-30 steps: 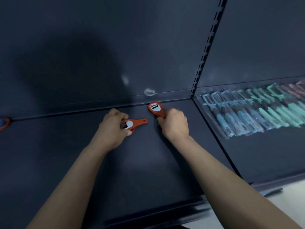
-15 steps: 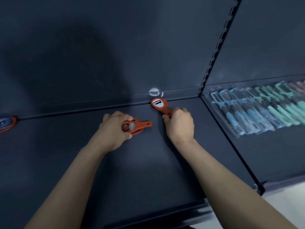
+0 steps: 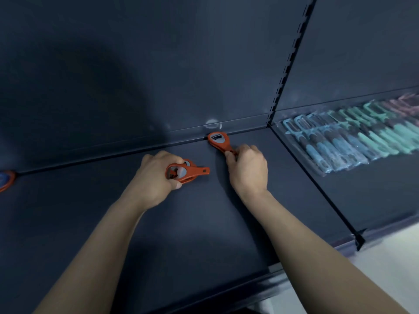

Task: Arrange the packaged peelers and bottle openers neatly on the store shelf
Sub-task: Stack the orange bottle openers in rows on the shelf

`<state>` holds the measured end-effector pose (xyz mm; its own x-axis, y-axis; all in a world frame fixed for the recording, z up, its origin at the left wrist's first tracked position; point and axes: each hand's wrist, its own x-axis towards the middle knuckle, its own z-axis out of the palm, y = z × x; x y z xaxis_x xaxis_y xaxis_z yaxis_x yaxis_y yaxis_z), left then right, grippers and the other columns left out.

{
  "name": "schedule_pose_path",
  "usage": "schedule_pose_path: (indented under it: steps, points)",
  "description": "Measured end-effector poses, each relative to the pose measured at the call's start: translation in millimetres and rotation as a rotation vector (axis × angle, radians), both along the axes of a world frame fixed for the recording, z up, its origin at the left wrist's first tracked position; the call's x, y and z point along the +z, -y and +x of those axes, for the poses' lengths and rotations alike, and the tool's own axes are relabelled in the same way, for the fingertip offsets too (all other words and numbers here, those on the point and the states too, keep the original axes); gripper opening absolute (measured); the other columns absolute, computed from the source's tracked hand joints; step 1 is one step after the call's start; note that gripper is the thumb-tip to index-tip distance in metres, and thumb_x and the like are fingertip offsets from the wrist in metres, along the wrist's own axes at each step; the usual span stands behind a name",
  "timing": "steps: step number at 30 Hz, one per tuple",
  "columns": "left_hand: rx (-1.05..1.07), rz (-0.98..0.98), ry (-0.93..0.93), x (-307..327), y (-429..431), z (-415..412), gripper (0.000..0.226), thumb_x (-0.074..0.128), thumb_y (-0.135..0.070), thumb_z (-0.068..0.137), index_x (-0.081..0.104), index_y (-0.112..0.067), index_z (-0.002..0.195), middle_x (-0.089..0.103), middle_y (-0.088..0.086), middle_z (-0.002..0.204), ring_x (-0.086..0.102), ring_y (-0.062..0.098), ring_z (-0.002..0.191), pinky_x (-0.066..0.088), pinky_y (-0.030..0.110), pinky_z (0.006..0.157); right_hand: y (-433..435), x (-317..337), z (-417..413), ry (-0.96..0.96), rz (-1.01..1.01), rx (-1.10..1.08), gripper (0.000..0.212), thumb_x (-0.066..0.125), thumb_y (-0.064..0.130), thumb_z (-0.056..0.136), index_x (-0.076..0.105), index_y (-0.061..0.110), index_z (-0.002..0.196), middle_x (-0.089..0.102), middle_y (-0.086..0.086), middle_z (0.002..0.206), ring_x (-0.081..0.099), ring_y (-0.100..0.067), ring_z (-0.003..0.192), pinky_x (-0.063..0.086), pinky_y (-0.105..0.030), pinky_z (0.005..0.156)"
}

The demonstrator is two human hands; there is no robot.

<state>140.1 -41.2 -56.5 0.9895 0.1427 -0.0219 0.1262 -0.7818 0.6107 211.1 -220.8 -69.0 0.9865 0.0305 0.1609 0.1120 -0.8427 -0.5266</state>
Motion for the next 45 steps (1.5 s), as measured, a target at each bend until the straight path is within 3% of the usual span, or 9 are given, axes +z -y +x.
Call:
schedule_pose_path:
  steps: [7,18,21,25,28,30,34,37,45]
  points:
    - [0.015,0.005,-0.029,-4.3,-4.6,-5.2,0.053,0.073,-0.017,0.078,0.052,-0.022,0.127,0.048,-0.007,0.124,0.032,0.014,0.115,0.027,0.025,0.092,-5.0,-4.1,0.3,-0.026,-0.034,-0.010,0.041,0.055,0.041,0.091,0.060,0.005,0.109,0.057,-0.013,0.108,0.051,-0.030,0.105,0.043,-0.035,0.078]
    - [0.119,0.106,-0.049,-3.7,4.0,-13.4,0.067,0.073,-0.033,0.077,0.043,-0.022,0.136,0.038,-0.002,0.140,0.027,0.022,0.127,0.029,0.039,0.105,-0.8,-7.4,5.7,-0.013,-0.084,0.029,0.037,0.051,0.036,0.094,0.056,0.004,0.112,0.056,-0.014,0.113,0.051,-0.030,0.108,0.043,-0.035,0.081]
    - [0.156,0.100,-0.050,-4.3,6.4,-13.6,0.066,0.072,-0.034,0.078,0.042,-0.020,0.136,0.046,0.001,0.134,0.032,0.021,0.125,0.032,0.034,0.101,1.6,-6.4,5.4,0.052,-0.069,0.053,0.038,0.057,0.034,0.091,0.055,0.003,0.114,0.055,-0.015,0.112,0.050,-0.032,0.106,0.042,-0.037,0.085]
    - [0.217,-0.016,-0.028,-3.9,7.1,-20.1,0.069,0.073,-0.021,0.079,0.039,-0.024,0.139,0.048,0.003,0.133,0.040,0.018,0.124,0.030,0.026,0.100,-9.5,2.2,-4.1,0.311,0.008,0.329,0.023,0.064,0.018,0.083,0.065,0.000,0.098,0.062,-0.018,0.096,0.054,-0.038,0.094,0.045,-0.040,0.081]
    - [0.278,-0.018,-0.041,-5.3,5.7,-28.8,0.071,0.073,-0.021,0.078,0.038,-0.028,0.139,0.049,0.002,0.132,0.042,0.018,0.123,0.031,0.029,0.104,-21.8,7.3,-12.5,0.065,-0.087,0.677,0.031,0.060,0.030,0.089,0.063,0.009,0.112,0.059,-0.009,0.111,0.044,-0.025,0.111,0.038,-0.030,0.093]
    - [0.313,0.017,-0.023,-5.5,6.4,-34.7,0.063,0.071,-0.018,0.080,0.043,-0.023,0.136,0.053,0.002,0.127,0.044,0.017,0.119,0.032,0.025,0.099,-26.8,8.3,-16.0,-0.051,-0.142,0.727,0.037,0.061,0.035,0.087,0.060,0.011,0.115,0.055,-0.008,0.111,0.042,-0.024,0.112,0.042,-0.034,0.092]
    - [0.422,0.054,0.039,-6.6,14.7,-43.0,0.041,0.069,-0.013,0.081,0.057,-0.013,0.120,0.060,0.006,0.109,0.054,0.016,0.093,0.042,0.025,0.084,-27.3,11.6,-24.9,-0.089,-0.131,0.689,0.042,0.065,0.040,0.084,0.056,0.009,0.111,0.053,-0.010,0.113,0.044,-0.026,0.111,0.044,-0.035,0.086]
    - [0.490,0.122,0.038,-7.7,22.6,-44.5,0.023,0.066,-0.013,0.082,0.064,-0.010,0.105,0.062,0.009,0.104,0.058,0.022,0.091,0.049,0.035,0.083,-24.5,13.6,-29.1,-0.122,-0.137,0.672,0.043,0.066,0.038,0.084,0.054,0.008,0.112,0.054,-0.011,0.115,0.046,-0.029,0.112,0.043,-0.036,0.085]
    - [0.556,0.086,0.031,-4.0,37.9,-37.9,0.027,0.067,-0.017,0.078,0.061,-0.009,0.103,0.063,0.010,0.096,0.059,0.028,0.090,0.047,0.034,0.078,-20.1,13.1,-28.3,-0.178,-0.067,0.380,0.029,0.056,0.030,0.091,0.057,0.003,0.102,0.062,-0.017,0.109,0.056,-0.038,0.103,0.038,-0.031,0.069]
